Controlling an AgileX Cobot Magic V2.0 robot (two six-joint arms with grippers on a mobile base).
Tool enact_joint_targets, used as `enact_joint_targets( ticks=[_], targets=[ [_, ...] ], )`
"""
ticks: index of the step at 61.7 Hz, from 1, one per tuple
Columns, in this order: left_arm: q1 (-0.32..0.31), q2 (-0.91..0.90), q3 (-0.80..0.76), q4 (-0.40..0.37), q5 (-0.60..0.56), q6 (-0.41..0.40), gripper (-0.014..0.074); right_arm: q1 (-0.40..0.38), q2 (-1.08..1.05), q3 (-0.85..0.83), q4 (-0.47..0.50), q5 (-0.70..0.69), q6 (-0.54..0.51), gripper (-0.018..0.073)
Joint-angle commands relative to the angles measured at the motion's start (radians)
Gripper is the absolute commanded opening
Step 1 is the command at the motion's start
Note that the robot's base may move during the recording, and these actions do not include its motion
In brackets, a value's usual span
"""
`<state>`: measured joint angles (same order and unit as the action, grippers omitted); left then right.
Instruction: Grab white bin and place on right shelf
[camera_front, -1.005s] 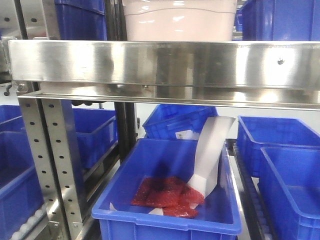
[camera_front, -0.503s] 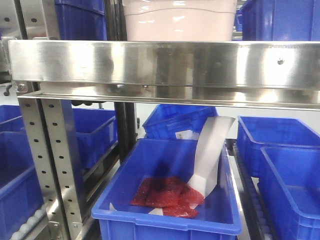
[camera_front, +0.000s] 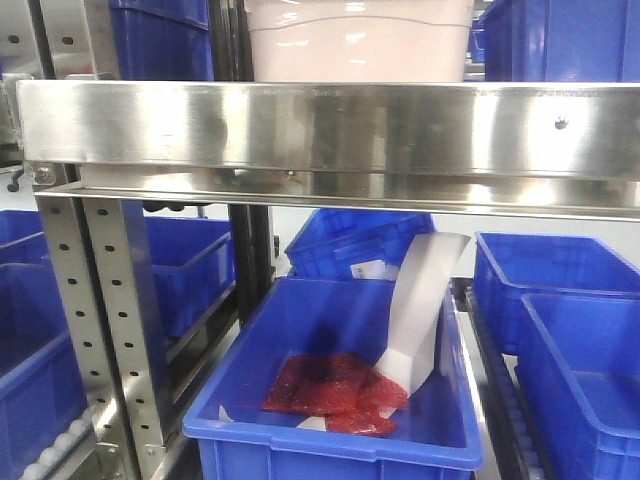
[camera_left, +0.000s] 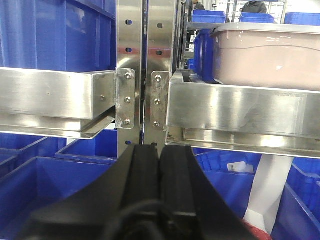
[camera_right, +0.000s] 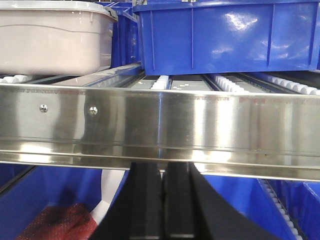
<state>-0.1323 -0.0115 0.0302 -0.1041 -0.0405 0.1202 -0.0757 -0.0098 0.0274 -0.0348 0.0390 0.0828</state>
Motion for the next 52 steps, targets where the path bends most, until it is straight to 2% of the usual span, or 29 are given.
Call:
enact_joint_targets(
  ticks=[1,52],
  targets=[
    [0.000,-0.008,-0.001,-0.005,-0.089,-0.007,-0.0117,-0.003,-0.019,0.000,0.003,-0.082,-0.008,0.0067],
    [0.000,-0.008,-0.001,-0.005,-0.089,-0.007,-0.0117,-0.003,-0.019,0.000,0.003,-0.082,-0.008,0.0067]
  ],
)
